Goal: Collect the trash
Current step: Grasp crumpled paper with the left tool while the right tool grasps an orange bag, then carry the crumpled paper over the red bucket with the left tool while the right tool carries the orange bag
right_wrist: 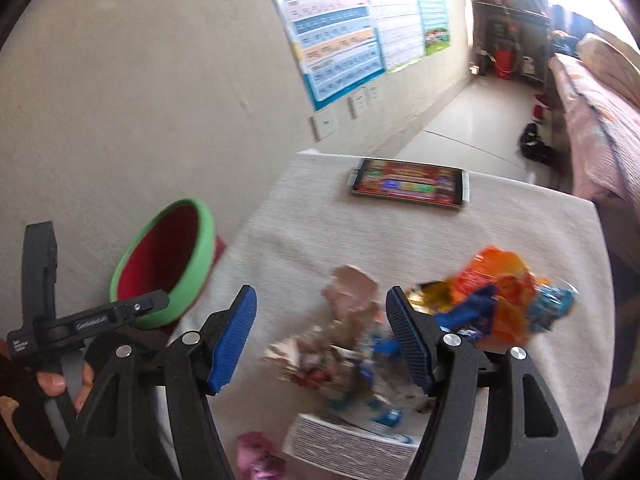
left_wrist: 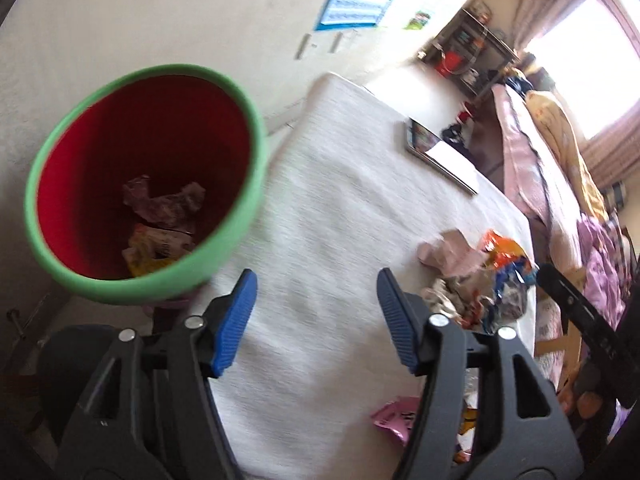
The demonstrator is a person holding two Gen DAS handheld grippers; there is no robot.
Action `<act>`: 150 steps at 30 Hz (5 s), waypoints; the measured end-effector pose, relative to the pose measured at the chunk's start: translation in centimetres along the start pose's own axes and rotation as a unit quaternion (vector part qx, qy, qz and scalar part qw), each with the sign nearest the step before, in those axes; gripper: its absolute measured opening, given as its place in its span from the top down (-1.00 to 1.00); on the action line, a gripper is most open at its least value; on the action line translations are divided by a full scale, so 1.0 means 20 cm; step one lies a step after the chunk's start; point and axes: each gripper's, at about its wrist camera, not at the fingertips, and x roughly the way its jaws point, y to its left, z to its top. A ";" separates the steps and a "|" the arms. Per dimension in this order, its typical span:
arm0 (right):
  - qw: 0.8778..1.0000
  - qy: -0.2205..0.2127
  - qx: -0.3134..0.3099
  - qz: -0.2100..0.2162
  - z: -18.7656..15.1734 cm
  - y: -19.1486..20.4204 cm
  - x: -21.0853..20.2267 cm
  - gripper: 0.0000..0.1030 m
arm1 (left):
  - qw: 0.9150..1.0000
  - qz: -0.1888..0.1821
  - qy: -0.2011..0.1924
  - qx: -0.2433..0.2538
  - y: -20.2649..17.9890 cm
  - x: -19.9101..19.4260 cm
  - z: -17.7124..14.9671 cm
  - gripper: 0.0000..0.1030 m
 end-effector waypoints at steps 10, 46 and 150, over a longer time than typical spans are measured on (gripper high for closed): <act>0.994 -0.003 0.107 -0.033 -0.09 -0.39 -0.06 -0.27 | 0.988 -0.029 0.085 0.125 -0.55 0.35 -0.13 -0.44; 0.995 0.033 0.089 -0.016 -0.11 -0.27 0.06 -0.27 | 0.997 0.024 0.047 0.059 -0.18 0.17 -0.20 -0.14; 0.996 0.015 -0.014 0.088 0.08 0.27 0.14 0.12 | 0.997 0.063 -0.050 -0.009 0.20 -0.15 -0.04 0.18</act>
